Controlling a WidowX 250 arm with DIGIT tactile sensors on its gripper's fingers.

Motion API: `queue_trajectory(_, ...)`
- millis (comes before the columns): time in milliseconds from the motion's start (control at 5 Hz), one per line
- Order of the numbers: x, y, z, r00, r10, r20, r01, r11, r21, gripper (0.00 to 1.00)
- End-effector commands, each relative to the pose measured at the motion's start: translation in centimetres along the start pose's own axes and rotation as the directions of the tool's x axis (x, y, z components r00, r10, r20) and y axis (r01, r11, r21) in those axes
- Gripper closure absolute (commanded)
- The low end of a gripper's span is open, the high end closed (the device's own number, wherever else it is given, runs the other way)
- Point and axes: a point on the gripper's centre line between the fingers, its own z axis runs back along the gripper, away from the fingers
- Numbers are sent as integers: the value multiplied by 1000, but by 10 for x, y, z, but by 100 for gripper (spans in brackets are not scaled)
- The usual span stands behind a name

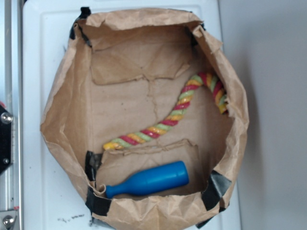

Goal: Grab the blue bottle.

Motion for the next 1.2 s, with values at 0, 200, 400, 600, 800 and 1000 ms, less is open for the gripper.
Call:
queue_trajectory(0,0,0,0,1000,0,0,0,1000,0,0)
queue_trajectory(200,47,-14,-13,997,56,44,-53,995,-80,0)
queue_trajectory(400,88,-21,-34,992,112,65,-102,985,-141,0)
queue_trajectory(600,117,-14,-54,979,187,87,-171,972,-159,0)
queue_trajectory(800,137,-3,-81,966,245,86,-228,959,-165,0)
queue_trajectory(1000,149,12,-106,951,296,87,-285,951,-120,0)
